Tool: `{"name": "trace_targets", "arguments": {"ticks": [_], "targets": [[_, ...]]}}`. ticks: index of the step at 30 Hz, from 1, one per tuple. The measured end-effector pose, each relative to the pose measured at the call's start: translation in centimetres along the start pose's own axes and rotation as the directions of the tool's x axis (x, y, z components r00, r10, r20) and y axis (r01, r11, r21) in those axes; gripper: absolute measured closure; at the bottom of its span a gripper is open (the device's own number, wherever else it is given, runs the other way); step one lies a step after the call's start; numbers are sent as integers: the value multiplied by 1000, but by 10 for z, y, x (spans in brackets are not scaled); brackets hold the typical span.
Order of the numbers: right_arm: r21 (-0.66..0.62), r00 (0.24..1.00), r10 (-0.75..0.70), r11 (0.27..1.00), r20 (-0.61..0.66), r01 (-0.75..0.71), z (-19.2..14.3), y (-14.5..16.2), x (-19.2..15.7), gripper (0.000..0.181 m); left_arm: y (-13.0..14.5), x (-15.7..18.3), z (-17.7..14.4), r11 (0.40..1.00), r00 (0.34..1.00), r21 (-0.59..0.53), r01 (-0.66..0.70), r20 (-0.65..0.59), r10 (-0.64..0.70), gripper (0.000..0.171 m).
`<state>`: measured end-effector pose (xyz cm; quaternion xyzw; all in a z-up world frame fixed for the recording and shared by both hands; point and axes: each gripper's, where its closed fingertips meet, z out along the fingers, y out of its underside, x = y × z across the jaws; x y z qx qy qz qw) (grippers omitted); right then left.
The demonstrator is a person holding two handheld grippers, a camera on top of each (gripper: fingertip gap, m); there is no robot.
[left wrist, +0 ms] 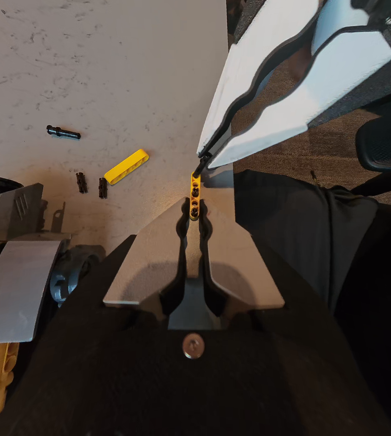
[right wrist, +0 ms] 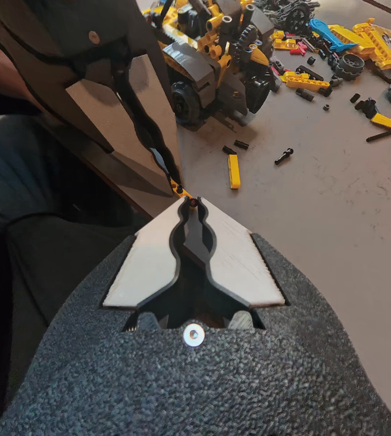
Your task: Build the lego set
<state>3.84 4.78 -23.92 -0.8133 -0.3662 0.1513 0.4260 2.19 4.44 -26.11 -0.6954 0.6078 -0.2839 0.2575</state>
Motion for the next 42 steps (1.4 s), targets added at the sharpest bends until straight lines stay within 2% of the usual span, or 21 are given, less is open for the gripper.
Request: {"name": "trace_targets", "arguments": {"ticks": [5,9,11,18,20,22,24,27,31,36,40,42], "targets": [[-121,985,-170,979,-12,167,0,0,-2,175,-1,1,1,1000,1000,5,10,6,-10,167],[-160,974,-224,961,16,224,2,1,-5,175,-5,4,4,1000,1000,16,23,-21,-22,157],[-163,973,-228,960,28,229,1,0,-5,175,-6,1,6,1000,1000,15,5,5,-5,167],[-157,982,-164,972,90,176,-1,-4,-4,175,-6,-1,6,1000,1000,25,-12,21,11,167],[-130,989,-89,986,121,105,-2,-8,-4,175,-6,-3,6,1000,999,25,-7,31,6,167],[-96,986,16,995,167,0,-6,-12,-3,175,-5,-2,5,1000,1000,26,-4,24,4,156],[-49,972,111,993,205,-103,-11,-14,0,175,-4,-1,3,1000,1000,28,-11,26,10,154],[-20,925,241,969,293,-246,-15,-14,-2,175,-7,-1,-3,998,997,50,-41,60,38,152],[-2,871,315,940,378,-340,-18,-16,-10,174,-25,9,-13,987,991,116,-109,91,99,151],[52,848,296,934,438,-353,-26,-27,-17,174,-35,19,-17,970,971,124,-211,140,193,170],[177,900,134,958,414,-225,-44,-37,-24,174,-47,28,-30,927,935,198,-319,228,273,171],[218,931,61,965,360,-147,-52,-40,-25,168,-48,29,-34,908,903,185,-375,295,313,171]]}}
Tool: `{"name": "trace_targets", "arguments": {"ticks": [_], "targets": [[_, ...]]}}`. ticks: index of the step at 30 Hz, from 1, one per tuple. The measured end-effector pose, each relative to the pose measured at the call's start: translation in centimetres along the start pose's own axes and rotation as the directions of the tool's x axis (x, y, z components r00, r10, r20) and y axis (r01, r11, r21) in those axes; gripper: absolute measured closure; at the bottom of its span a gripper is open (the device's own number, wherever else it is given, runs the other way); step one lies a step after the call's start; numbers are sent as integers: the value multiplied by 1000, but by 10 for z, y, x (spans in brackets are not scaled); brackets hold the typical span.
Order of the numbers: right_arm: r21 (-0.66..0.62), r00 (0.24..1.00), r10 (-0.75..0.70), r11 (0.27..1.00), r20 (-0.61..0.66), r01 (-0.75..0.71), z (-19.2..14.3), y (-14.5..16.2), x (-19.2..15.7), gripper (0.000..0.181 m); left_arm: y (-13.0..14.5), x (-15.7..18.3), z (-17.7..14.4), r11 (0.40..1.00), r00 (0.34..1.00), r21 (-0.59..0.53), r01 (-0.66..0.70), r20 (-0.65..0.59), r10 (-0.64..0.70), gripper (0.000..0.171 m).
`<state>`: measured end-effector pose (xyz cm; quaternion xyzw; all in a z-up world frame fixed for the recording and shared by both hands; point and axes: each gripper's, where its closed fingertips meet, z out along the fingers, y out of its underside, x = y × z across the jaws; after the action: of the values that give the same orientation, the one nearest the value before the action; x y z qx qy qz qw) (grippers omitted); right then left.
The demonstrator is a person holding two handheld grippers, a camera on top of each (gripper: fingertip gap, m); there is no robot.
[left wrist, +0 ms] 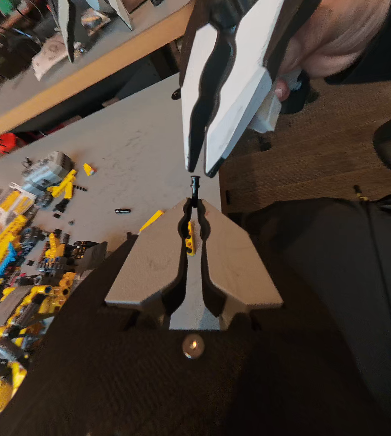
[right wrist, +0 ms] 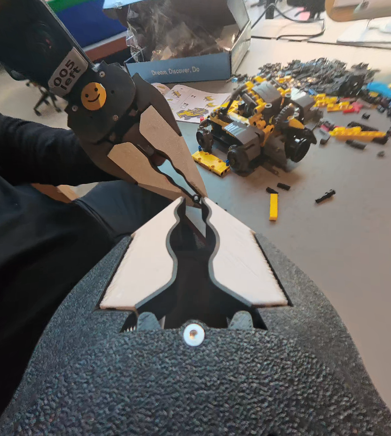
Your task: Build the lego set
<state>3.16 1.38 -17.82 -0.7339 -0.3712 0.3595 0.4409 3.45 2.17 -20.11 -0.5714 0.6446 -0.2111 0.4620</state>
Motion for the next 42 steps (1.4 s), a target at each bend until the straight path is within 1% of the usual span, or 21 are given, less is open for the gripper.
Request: {"name": "trace_targets", "arguments": {"ticks": [3,7,9,14,20,22,23,26,29,31,34,38,39,40,42], "targets": [[-19,996,-70,997,-56,69,-5,-3,-2,159,-4,2,-2,998,998,14,-60,35,60,171],[-88,987,-139,987,-77,133,-3,3,-5,153,-8,2,-2,995,993,19,-101,70,100,171],[-110,981,-166,982,-102,155,-2,4,-4,155,-10,4,-3,994,992,20,-111,70,109,171],[-123,977,-185,977,-105,171,2,3,-5,172,-12,6,-3,991,989,23,-130,80,128,171],[-135,978,-185,976,-100,171,5,3,-4,174,-11,4,-3,992,989,26,-120,90,117,170],[-158,979,-174,975,-103,157,7,5,-1,174,-8,3,-2,996,994,24,-84,78,82,170],[-177,980,-165,974,-115,143,8,7,3,174,-2,0,0,999,997,1,-45,66,44,169],[-260,974,-159,959,-159,114,12,13,21,174,27,-9,4,988,994,-109,110,37,-106,149],[-372,972,-189,919,-138,126,23,23,30,174,51,-9,8,957,975,-194,217,-8,-223,145],[-449,962,-242,879,-129,161,31,31,37,174,63,-6,10,938,967,-249,242,-22,-255,146],[-547,945,-311,811,-100,209,36,44,42,174,65,-3,15,930,957,-256,263,-56,-285,151],[-593,924,-373,764,-84,254,36,44,47,175,62,-4,22,921,938,-251,297,-105,-331,153],[-604,923,-378,753,-74,260,36,44,46,174,62,-4,23,919,932,-251,305,-120,-342,157],[-615,920,-386,742,-67,267,36,45,47,175,61,-4,24,916,927,-252,312,-131,-352,165],[-635,909,-412,717,-54,287,36,46,48,174,61,-4,25,916,926,-251,312,-136,-353,167]]}}
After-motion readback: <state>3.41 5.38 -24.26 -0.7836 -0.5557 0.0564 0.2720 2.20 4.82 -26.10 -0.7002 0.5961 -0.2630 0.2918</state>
